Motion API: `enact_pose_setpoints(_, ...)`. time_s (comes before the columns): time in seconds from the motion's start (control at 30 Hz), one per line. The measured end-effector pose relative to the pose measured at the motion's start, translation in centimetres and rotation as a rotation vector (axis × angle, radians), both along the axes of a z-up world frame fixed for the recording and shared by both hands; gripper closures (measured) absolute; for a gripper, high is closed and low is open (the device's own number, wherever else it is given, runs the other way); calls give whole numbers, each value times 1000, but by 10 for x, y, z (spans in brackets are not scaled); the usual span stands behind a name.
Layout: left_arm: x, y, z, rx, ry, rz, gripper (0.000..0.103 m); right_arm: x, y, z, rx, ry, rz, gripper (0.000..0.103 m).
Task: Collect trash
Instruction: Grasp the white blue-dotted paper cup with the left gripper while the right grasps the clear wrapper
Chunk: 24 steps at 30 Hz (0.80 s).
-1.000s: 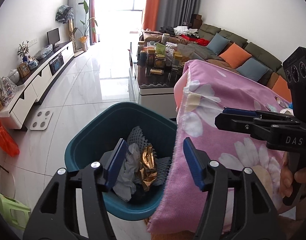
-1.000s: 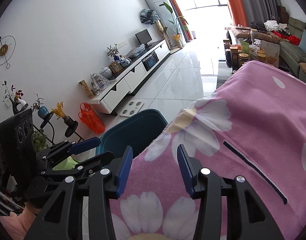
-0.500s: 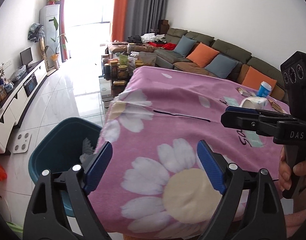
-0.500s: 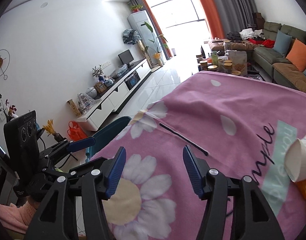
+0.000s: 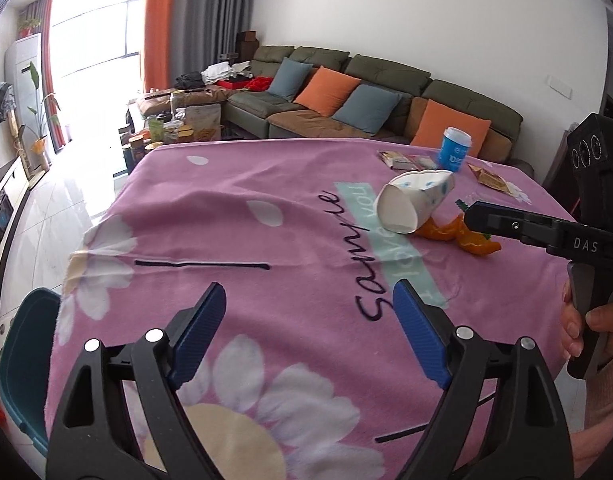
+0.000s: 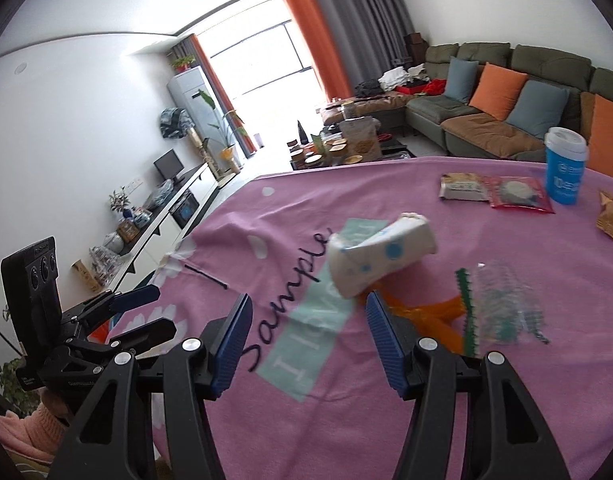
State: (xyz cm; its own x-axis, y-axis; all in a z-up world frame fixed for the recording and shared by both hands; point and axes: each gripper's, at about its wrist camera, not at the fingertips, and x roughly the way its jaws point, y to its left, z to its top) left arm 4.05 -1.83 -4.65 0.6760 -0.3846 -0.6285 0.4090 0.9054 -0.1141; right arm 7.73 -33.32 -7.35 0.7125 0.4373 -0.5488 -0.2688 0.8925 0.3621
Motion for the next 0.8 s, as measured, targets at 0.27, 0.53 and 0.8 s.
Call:
enact_pose_setpoints(0.27, 26, -67, -1, 12, 27, -126, 30, 3, -65, -15, 30, 12, -155, 44)
enact_pose_setpoints(0.53, 61, -111, -9, 7, 101, -179, 39, 22, -93, -33, 20, 69, -206, 38)
enact_pose_setpoints(0.8, 93, -141, -23, 5, 170, -194, 64, 28, -89, -37, -2, 93, -167, 37)
